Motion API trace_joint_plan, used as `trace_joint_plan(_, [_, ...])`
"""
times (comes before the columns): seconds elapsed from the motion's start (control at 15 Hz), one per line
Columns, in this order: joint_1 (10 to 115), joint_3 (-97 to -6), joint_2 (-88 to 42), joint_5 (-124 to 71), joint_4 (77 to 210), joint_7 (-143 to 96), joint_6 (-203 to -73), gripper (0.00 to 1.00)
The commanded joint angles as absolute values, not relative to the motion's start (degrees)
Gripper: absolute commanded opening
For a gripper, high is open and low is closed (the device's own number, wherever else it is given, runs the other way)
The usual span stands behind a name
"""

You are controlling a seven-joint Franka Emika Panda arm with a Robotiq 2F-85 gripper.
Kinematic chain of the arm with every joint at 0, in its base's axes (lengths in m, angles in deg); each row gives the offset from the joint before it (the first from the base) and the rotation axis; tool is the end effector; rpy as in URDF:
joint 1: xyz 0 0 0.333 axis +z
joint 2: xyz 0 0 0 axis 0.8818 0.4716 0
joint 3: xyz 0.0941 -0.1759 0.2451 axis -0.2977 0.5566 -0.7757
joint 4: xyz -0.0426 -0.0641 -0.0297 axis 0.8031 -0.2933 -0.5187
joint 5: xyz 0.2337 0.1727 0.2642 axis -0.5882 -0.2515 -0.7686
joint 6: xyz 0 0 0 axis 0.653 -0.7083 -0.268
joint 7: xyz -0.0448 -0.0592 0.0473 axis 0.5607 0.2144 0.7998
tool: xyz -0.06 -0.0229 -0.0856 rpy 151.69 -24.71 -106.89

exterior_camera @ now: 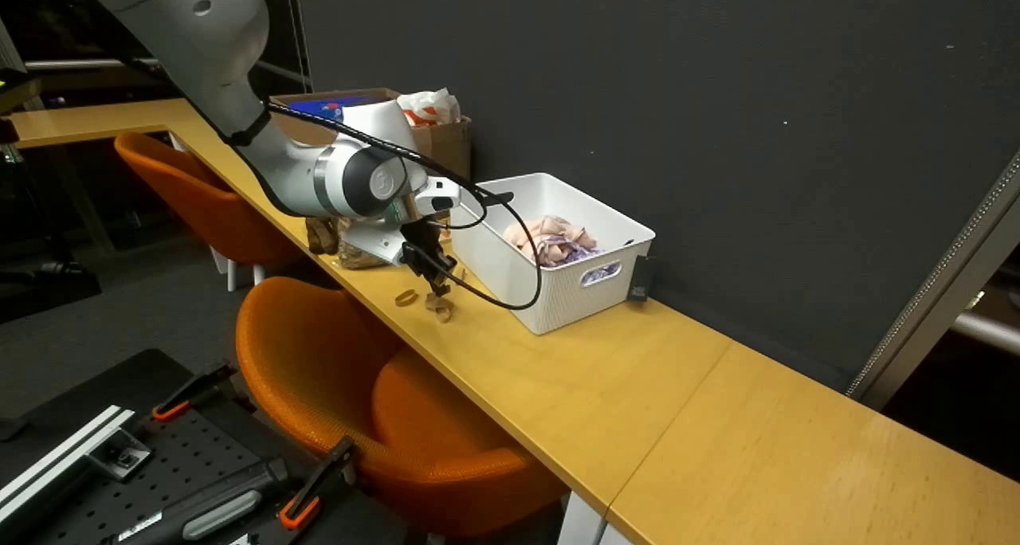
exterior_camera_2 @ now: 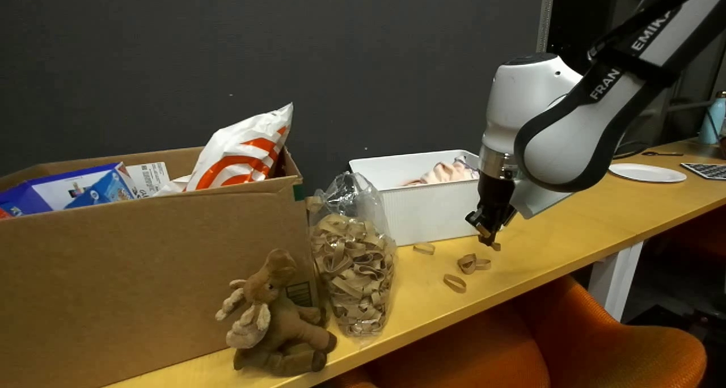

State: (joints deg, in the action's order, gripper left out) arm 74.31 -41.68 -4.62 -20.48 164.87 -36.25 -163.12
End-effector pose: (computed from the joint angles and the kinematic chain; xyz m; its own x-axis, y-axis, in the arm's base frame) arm 0.6270 0.0001 0.1830 0.9666 -0.0972 0.2373 -0.1355 -0.9792 0.1510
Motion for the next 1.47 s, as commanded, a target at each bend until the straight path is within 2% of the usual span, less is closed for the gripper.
trace_joint_plan(0.0, [73.27,-42.54,-3.83,-20.01,164.91,-35.51,-165.03,0.01])
trace_joint_plan(0.07, [73.26,-42.69,-3.68,-20.14,164.86,-35.37,-165.19,0.01])
trace_joint_plan(0.13, [73.26,-42.77,-3.41,-20.25,164.72,-35.28,-165.46,0.20])
trace_joint_plan(0.73, [71.00,-45.20,0.68,-21.67,160.26,-33.12,-164.31,0.86])
trace_joint_plan(0.87, [70.64,-45.54,2.21,-21.74,158.49,-32.90,-164.04,0.98])
trace_joint_plan(1.4, [73.47,-44.09,1.63,-23.71,159.92,-39.05,-163.69,1.00])
